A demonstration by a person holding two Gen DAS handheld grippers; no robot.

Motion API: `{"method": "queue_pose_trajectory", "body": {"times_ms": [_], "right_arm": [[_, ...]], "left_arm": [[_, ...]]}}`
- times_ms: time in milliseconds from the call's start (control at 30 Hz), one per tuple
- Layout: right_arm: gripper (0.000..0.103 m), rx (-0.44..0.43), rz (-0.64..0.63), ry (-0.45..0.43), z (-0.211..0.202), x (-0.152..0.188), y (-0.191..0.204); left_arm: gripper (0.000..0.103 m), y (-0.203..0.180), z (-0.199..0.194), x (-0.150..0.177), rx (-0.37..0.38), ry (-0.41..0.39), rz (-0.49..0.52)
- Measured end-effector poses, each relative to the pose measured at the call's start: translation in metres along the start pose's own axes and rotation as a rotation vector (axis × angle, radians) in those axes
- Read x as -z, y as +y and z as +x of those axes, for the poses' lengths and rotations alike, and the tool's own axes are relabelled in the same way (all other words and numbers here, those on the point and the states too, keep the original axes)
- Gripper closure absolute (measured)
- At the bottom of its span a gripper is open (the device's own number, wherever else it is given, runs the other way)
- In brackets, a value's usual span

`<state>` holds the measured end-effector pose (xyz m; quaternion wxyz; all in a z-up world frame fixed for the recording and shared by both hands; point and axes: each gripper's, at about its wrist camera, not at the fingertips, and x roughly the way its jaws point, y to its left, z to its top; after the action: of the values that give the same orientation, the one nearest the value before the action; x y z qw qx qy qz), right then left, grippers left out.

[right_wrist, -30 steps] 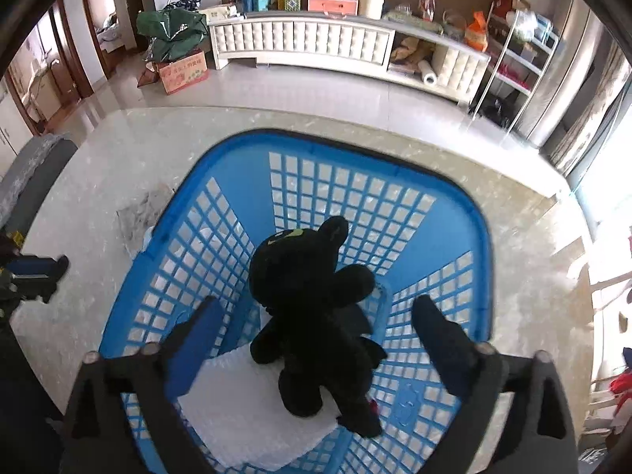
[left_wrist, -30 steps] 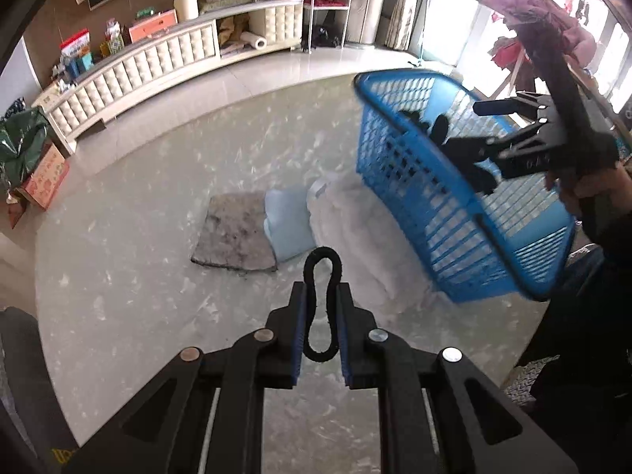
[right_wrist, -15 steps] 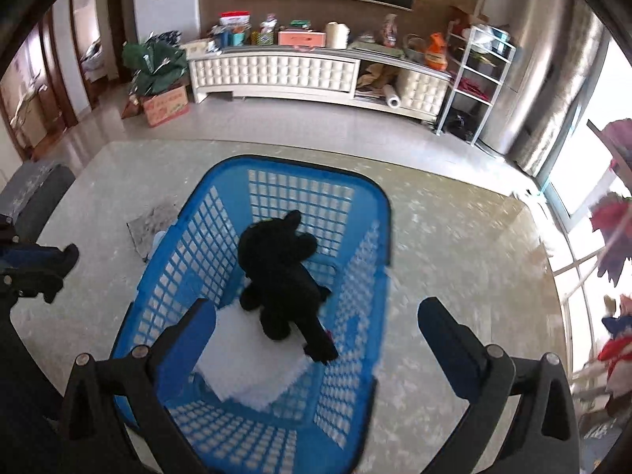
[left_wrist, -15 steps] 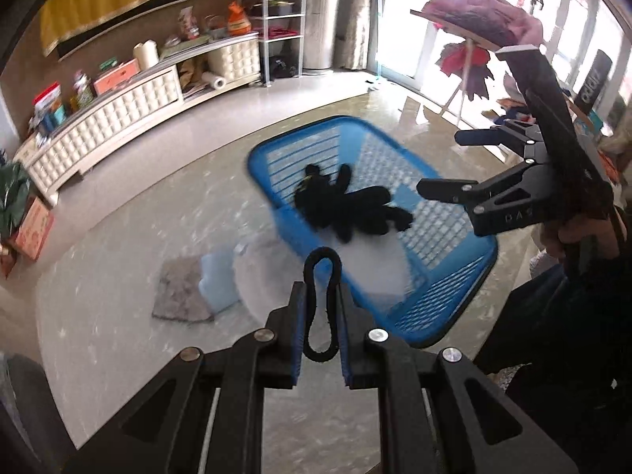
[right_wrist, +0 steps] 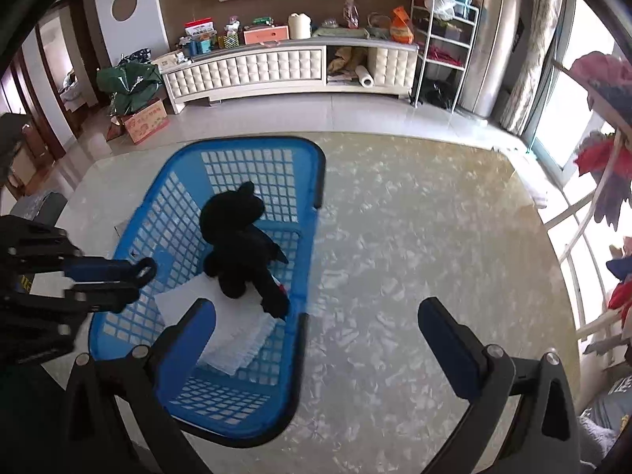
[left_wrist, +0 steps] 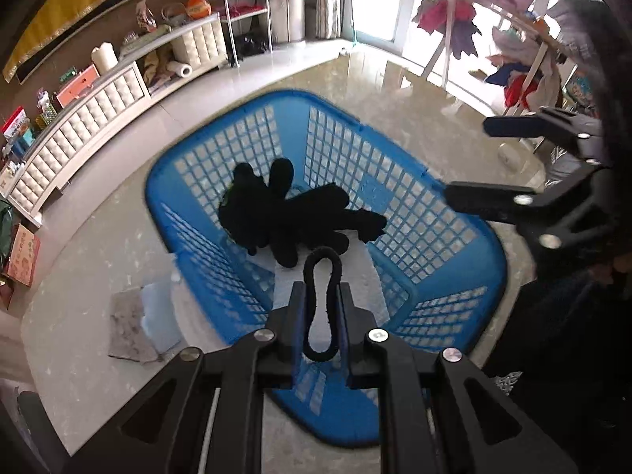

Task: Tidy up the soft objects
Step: 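Release the plush toy into the blue basket with the right gripper, then drop the black ring into the basket by opening the left gripper, then move the right gripper to the grey felt pad and grasp it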

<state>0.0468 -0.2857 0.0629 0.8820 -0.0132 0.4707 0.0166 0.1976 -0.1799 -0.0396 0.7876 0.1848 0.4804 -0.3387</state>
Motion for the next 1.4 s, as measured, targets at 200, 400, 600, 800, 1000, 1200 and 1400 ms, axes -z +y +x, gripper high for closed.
{"method": "queue_pose_trajectory", "body": {"times_ms": [200,400,600,800,1000,1200,1400], "right_arm": [[0.000,-0.001,0.000,0.042,0.011,0.004,-0.004],[0.000,-0.002,0.002,0.054,0.013,0.003,-0.007],[0.000,-0.002,-0.010,0.064,0.018,0.005,-0.005],[0.000,-0.014,-0.030,0.032,0.014,0.004,0.003],[0.000,-0.040,-0.119,0.000,0.006,-0.005,0.037],[0.000,-0.122,-0.135,-0.017,-0.004,-0.014,0.078],[0.000,-0.135,-0.198,-0.010,0.000,-0.029,0.125]], "left_arm": [[0.089,-0.001,0.034,-0.004,-0.017,0.068,-0.007],[0.061,-0.001,0.045,-0.005,-0.042,0.083,0.000],[0.020,-0.004,0.039,-0.011,-0.025,0.054,0.016],[0.019,0.005,0.017,-0.008,-0.037,-0.003,0.002],[0.019,0.021,-0.021,0.007,-0.077,-0.077,-0.021],[0.018,0.048,-0.058,0.034,-0.130,-0.125,-0.062],[0.014,0.079,-0.079,0.066,-0.182,-0.134,-0.114]]}}
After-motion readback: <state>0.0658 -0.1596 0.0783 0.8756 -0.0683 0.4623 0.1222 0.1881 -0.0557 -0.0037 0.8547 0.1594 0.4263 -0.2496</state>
